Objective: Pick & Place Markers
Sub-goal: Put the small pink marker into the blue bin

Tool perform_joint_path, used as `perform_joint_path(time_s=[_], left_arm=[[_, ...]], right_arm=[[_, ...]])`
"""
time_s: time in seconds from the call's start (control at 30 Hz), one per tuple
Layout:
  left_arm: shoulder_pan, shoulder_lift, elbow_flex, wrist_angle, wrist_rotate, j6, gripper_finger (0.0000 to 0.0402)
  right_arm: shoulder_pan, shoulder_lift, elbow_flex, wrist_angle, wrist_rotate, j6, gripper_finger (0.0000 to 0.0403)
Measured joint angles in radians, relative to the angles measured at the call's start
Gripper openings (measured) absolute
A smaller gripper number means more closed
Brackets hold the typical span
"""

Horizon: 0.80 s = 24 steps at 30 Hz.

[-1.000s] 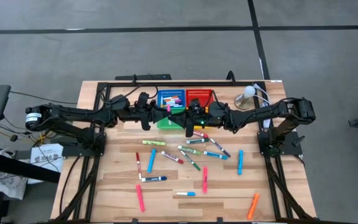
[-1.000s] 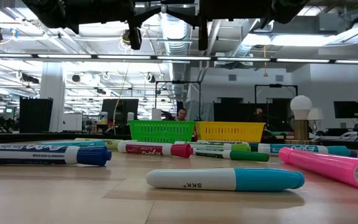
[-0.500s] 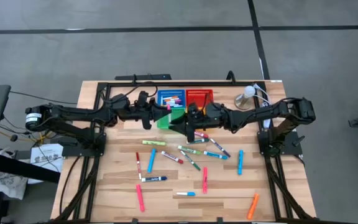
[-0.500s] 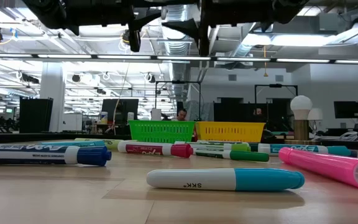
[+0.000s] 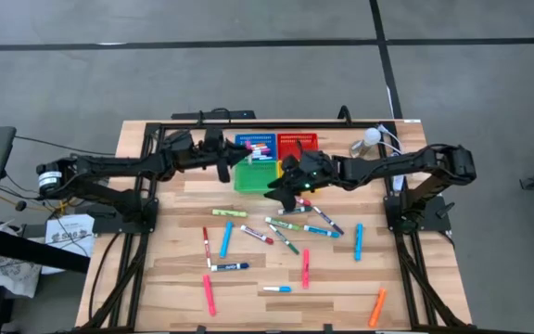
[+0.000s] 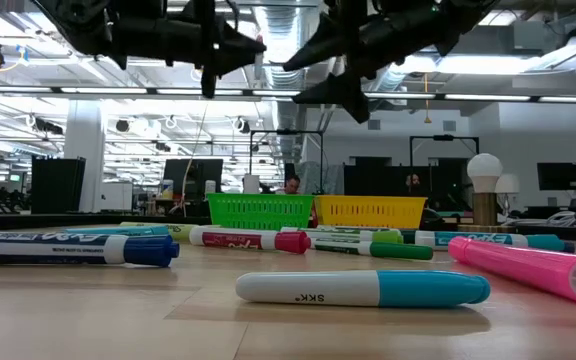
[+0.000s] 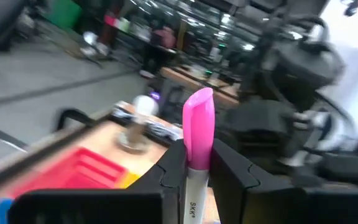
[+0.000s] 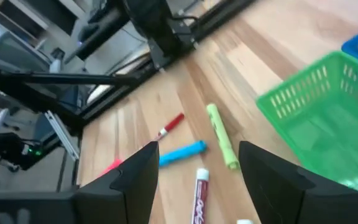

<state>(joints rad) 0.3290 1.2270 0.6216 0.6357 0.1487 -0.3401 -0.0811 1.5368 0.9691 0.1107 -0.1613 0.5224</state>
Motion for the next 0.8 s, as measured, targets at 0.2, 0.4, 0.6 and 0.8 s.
perform_joint_path(time_s=[0.2,0.4,0.6,0.8], left_arm=[[0.084,0.086,0.042,-0.002,-0.004,0.113,0.0052],[0.128,0.289,0.178,-0.035,0.073,0.246,0.0052],[0.167,0.432,0.275,-0.189,0.088,0.347,0.0052],[0.195,0.490,0.331,-0.372,0.083,0.499,0.0053]], right_arm=[[0.003,-0.009,0.000,-0.099,0.003,-0.049,0.0203],[-0.017,-0.035,0.000,-0.147,0.006,-0.120,0.0205],[-0.061,-0.136,0.000,-0.215,0.044,-0.270,0.0202],[-0.094,-0.285,-0.059,-0.222,0.118,-0.364,0.0201]])
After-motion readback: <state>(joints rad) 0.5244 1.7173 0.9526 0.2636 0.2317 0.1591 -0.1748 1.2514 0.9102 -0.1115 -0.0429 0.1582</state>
